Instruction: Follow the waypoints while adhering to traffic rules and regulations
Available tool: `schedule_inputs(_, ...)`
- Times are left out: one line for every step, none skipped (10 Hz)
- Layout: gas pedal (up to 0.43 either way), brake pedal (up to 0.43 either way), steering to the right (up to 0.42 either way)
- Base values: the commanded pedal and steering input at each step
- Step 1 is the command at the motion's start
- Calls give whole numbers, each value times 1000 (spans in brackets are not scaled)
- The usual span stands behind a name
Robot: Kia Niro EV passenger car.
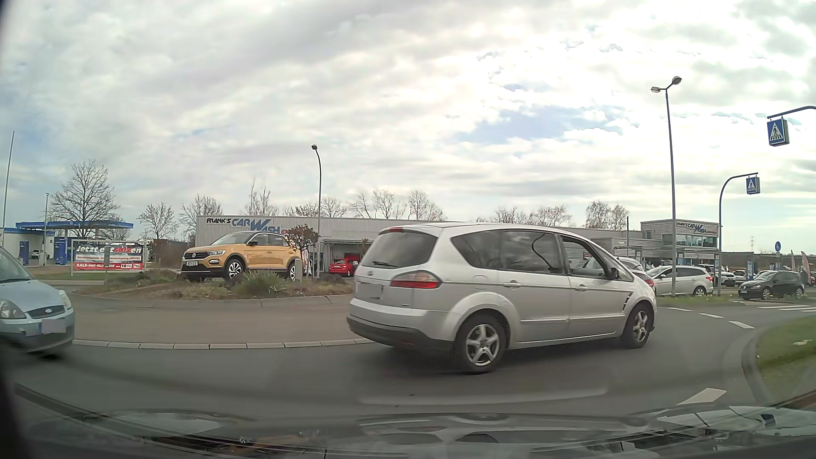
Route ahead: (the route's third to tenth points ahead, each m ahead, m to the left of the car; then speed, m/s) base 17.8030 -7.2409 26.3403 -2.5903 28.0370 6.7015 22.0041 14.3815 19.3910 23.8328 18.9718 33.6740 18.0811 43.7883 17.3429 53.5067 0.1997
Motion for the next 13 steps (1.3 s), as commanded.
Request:
schedule_inputs(0, 0, 237)
schedule_inputs(0, 0, 240)
schedule_inputs(0, 0, 243)
schedule_inputs(0, 0, 243)
schedule_inputs(0, 0, 243)
schedule_inputs(0, 0, 242)
schedule_inputs(8, 0, 240)
schedule_inputs(20, 0, 237)
schedule_inputs(20, 0, 233)
schedule_inputs(20, 0, 226)
schedule_inputs(20, 0, 222)
schedule_inputs(20, 0, 220)
schedule_inputs(67, 0, 220)
